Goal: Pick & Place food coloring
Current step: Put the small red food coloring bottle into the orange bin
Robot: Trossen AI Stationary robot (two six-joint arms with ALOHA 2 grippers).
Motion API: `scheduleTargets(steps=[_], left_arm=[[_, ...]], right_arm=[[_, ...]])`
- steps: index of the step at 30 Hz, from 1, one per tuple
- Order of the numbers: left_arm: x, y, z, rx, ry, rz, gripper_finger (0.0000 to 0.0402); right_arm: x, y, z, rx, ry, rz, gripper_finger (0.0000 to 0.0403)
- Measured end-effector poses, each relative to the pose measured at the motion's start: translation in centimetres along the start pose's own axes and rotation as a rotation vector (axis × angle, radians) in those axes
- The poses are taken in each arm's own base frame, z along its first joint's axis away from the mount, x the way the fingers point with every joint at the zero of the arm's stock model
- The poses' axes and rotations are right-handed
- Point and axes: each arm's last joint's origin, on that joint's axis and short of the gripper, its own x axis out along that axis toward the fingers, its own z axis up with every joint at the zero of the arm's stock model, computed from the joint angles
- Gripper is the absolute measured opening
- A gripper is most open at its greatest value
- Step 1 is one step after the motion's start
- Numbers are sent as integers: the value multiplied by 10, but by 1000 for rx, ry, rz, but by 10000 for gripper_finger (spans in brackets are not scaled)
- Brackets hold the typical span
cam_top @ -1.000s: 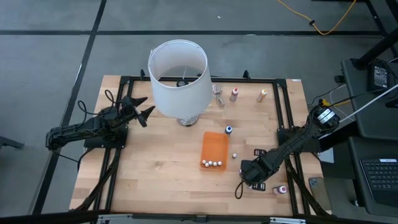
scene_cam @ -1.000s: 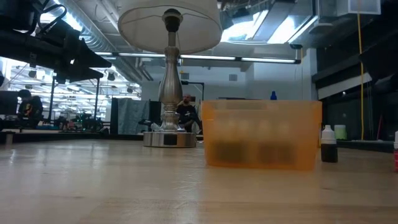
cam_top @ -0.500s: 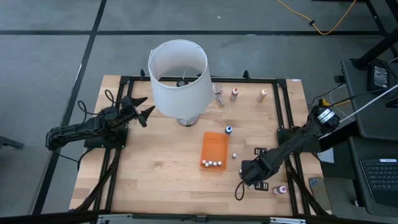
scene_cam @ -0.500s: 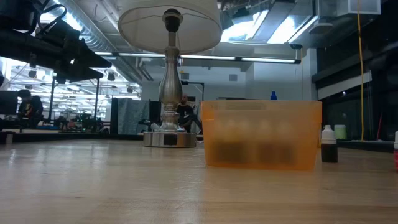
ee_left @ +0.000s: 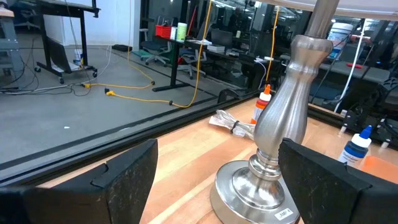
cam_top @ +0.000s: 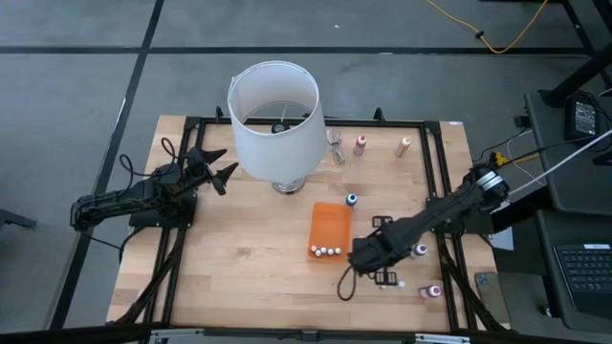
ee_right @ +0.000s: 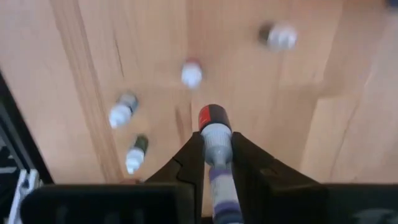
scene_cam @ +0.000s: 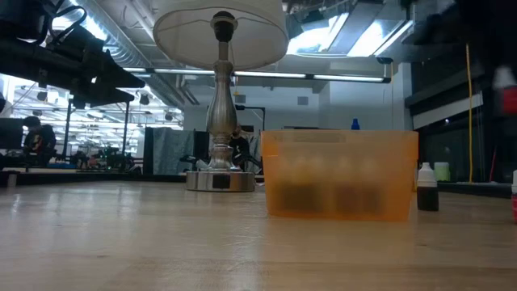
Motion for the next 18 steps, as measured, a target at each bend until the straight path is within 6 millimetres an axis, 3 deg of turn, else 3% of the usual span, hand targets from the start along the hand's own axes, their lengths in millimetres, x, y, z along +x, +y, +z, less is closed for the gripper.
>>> scheduleTargets(steps=[11, 18], left_arm=[[0, 0, 0, 0, 0, 0, 322], [0, 0, 0, 0, 0, 0, 322]], right_arm=[[-14, -6, 67, -39, -85, -7, 68], [-6, -16, 104, -38, -108, -27, 69]])
